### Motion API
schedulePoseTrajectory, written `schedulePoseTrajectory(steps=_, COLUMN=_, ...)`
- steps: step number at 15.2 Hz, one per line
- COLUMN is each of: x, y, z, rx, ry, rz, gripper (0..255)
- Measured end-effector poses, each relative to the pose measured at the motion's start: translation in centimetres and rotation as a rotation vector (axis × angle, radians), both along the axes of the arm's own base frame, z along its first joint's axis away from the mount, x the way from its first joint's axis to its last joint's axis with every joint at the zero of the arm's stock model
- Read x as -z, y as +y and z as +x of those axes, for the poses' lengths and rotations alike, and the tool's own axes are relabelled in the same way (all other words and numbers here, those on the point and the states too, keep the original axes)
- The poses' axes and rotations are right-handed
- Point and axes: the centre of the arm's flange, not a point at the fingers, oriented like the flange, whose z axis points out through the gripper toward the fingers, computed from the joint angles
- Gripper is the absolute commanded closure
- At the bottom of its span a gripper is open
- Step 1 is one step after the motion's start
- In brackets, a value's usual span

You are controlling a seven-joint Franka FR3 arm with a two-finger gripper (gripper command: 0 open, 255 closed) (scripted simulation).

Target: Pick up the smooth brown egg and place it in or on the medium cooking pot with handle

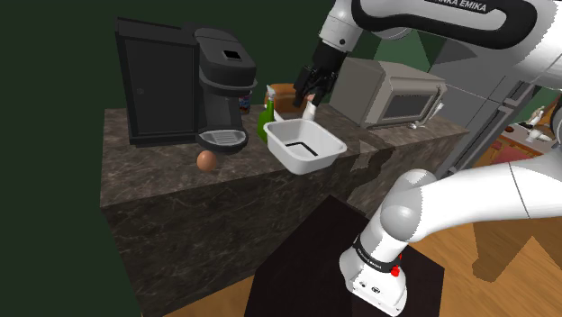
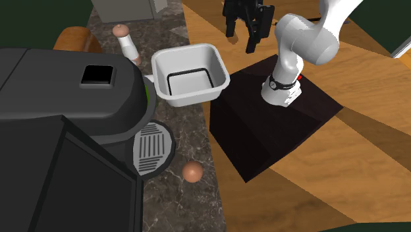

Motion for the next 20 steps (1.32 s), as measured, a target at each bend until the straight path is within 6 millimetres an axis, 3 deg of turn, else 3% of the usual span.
schedulePoseTrajectory(steps=5, x=2.8, y=1.4, z=2.3, rx=0.016, ry=0.002, rz=0.020, gripper=0)
schedulePoseTrajectory(steps=20, x=16.7, y=7.7, z=14.2, rx=0.098, ry=0.005, rz=0.120, gripper=0)
